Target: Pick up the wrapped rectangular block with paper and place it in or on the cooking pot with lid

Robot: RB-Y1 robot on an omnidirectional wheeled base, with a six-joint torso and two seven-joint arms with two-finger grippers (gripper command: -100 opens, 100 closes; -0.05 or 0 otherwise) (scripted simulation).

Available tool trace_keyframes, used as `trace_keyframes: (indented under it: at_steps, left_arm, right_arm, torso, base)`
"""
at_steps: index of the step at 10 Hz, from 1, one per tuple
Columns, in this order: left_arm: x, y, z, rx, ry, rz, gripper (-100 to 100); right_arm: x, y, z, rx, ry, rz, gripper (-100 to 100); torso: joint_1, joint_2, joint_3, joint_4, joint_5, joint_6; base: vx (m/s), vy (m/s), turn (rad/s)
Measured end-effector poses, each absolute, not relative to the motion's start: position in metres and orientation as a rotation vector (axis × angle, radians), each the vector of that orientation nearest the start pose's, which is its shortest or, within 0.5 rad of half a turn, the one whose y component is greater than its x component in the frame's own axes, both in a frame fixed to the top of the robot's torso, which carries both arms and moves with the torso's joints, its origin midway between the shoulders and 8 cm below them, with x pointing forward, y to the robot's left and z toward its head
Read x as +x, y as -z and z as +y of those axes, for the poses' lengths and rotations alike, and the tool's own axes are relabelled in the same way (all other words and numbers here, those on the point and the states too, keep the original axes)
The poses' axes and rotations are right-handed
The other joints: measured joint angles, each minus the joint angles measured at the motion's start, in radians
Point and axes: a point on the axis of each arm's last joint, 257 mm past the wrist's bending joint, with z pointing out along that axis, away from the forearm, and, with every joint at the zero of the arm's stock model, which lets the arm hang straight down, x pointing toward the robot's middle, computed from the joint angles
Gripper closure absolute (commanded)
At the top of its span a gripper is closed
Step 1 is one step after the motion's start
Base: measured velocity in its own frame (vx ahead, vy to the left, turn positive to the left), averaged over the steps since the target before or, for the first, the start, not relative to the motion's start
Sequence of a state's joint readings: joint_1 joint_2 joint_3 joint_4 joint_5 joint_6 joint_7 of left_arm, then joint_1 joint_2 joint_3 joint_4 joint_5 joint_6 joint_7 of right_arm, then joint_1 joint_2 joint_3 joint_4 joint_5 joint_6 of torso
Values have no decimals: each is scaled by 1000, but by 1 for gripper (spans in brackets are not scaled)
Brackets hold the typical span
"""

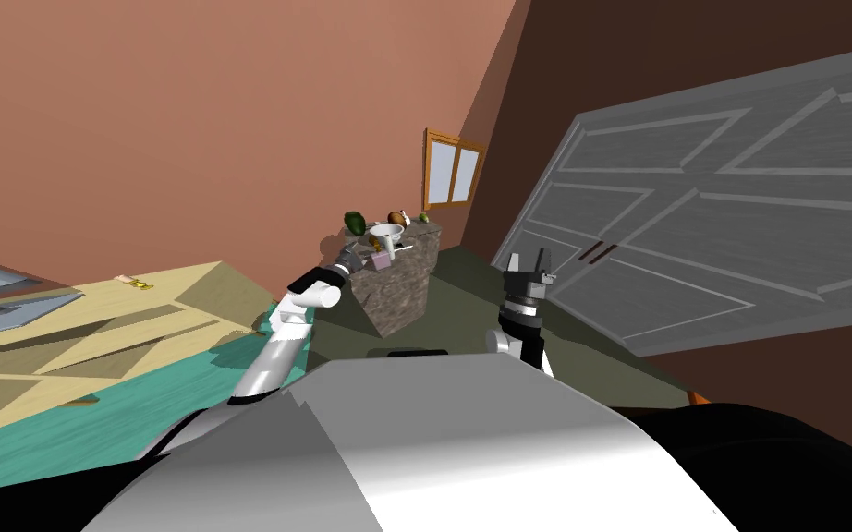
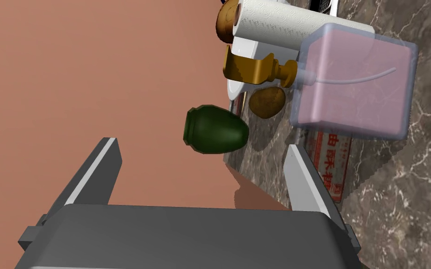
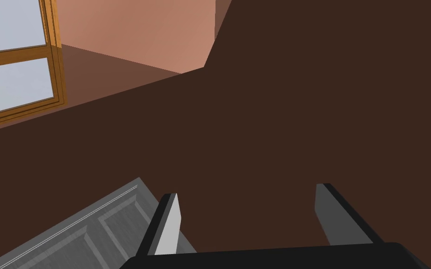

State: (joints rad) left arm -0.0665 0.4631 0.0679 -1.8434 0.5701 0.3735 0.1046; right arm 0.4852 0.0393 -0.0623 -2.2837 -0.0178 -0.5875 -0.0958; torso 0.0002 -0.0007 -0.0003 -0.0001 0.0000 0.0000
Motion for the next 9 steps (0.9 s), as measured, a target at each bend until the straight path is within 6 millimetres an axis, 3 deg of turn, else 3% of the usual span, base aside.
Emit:
trace_keyframes:
  at_steps: [9]
  left_arm:
    - [586, 160, 324, -1618, 1376, 1366, -100]
  right_arm:
    - [323, -47, -300, 632, -1366, 469, 0]
  torso:
    - [1, -1, -1, 0, 0, 0]
  base:
    - [8, 21, -22]
